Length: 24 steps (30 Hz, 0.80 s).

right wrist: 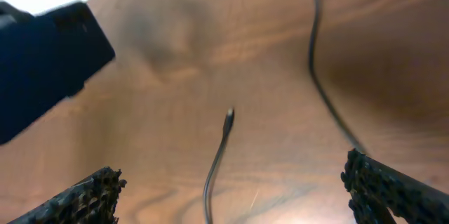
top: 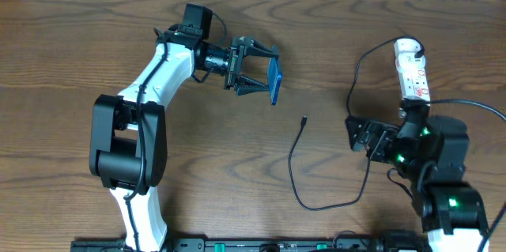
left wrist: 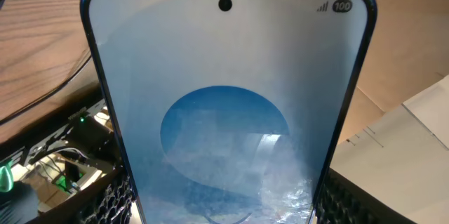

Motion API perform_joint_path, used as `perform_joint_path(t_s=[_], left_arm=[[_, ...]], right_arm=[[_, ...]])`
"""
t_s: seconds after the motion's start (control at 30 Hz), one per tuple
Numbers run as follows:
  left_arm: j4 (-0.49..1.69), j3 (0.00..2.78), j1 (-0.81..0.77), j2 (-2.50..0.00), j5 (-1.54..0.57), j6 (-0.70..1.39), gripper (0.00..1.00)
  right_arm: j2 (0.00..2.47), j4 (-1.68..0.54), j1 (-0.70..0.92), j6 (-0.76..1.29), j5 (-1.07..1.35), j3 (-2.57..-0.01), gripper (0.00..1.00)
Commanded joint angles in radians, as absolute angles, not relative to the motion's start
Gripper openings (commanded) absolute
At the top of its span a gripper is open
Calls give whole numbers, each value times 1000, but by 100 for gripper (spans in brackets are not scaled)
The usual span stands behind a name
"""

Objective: Plug charger to phone and switch on socket
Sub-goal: 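Move the right gripper forward from rest toward the smartphone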

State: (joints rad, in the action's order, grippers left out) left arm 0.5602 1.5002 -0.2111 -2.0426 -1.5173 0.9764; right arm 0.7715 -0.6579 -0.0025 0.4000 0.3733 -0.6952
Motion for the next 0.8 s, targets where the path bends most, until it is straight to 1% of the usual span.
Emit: perform_joint_path(t_s=[0.0,0.77], left_arm=[[558,1499,-206,-2012,-1572,990,70],[558,1499,-206,-2012,-1572,990,70]], right_arm=[[806,-659,7,380,451,-715,99],[864,-663,7,381,448,-715,99]])
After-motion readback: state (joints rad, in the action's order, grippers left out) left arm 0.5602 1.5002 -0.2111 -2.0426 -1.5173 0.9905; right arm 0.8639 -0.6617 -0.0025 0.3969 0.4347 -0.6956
